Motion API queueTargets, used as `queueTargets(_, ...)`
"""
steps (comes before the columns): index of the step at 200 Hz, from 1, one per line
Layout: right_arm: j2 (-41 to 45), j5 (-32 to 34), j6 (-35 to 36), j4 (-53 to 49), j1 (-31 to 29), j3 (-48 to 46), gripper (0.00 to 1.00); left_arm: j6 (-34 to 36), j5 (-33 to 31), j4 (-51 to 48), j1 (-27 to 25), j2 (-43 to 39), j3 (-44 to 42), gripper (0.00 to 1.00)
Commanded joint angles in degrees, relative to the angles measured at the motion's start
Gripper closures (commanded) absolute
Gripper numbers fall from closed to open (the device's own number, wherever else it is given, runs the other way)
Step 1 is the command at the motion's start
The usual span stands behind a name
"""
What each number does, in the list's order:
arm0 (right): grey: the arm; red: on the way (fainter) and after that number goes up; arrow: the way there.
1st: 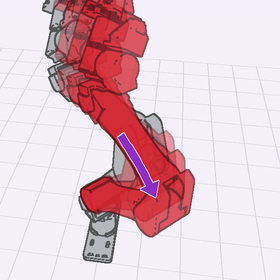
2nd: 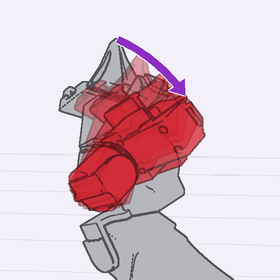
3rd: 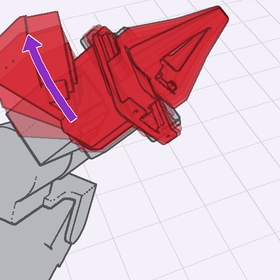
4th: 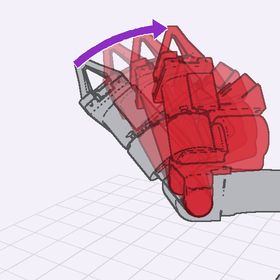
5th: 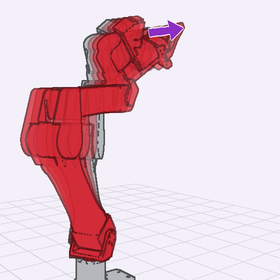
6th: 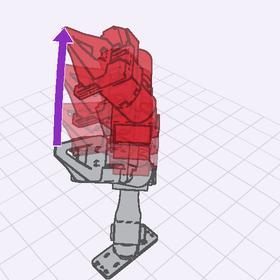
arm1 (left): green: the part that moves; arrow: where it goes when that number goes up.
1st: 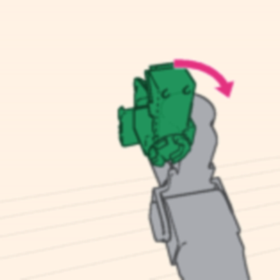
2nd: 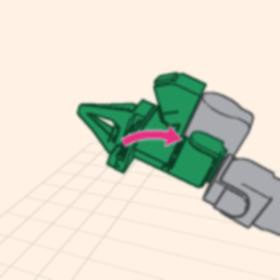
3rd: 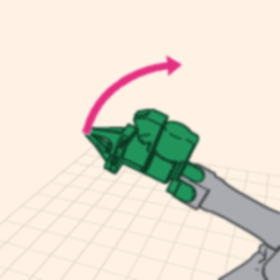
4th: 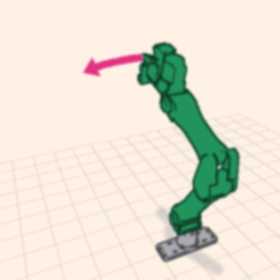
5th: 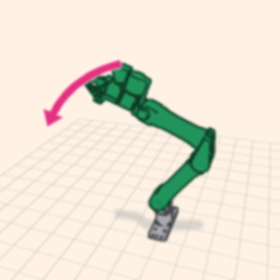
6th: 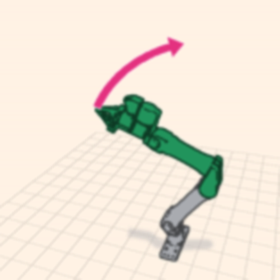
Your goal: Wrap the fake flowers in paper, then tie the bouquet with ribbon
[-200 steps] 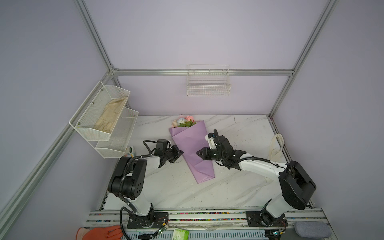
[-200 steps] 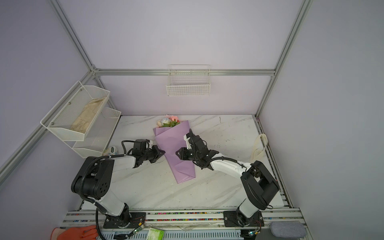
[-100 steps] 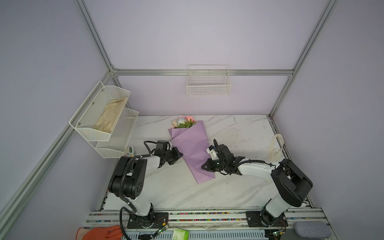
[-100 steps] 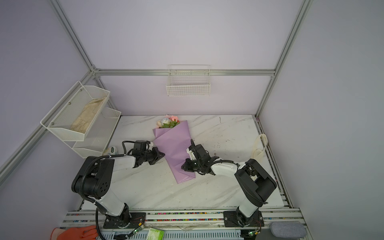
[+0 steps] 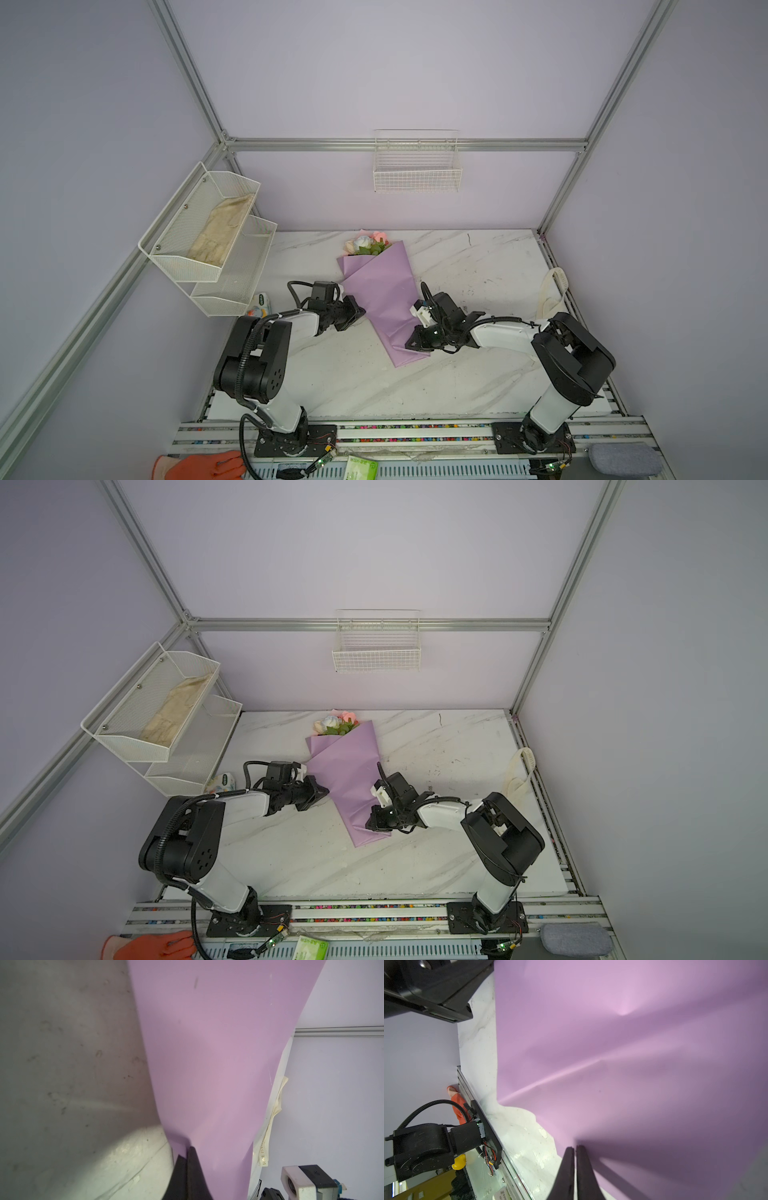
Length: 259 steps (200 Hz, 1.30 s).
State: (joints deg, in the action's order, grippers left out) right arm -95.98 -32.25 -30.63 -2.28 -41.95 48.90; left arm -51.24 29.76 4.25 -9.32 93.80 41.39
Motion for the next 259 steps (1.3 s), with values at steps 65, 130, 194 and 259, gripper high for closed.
queueTargets(65,0.81,0.03,2.13,-1.07,2.93,8.36,0.79,4.00,2.06,-4.28,0.51,-6.80,-0.75,1.00)
queueTargets(130,-3.79,-5.61,3.22,0.59,2.05,3.72,0.87,6.40,0.51,-4.84,0.53,-3.99,-0.35,1.00)
queueTargets(194,-3.30,-5.63,2.16,2.60,1.26,-2.02,0.88,8.17,-0.76,-6.58,0.58,-1.21,2.72,1.00)
queueTargets(259,-0.83,-4.62,1.80,-0.47,0.60,-4.10,0.87,8.55,-0.88,-6.44,0.62,0.96,2.52,1.00)
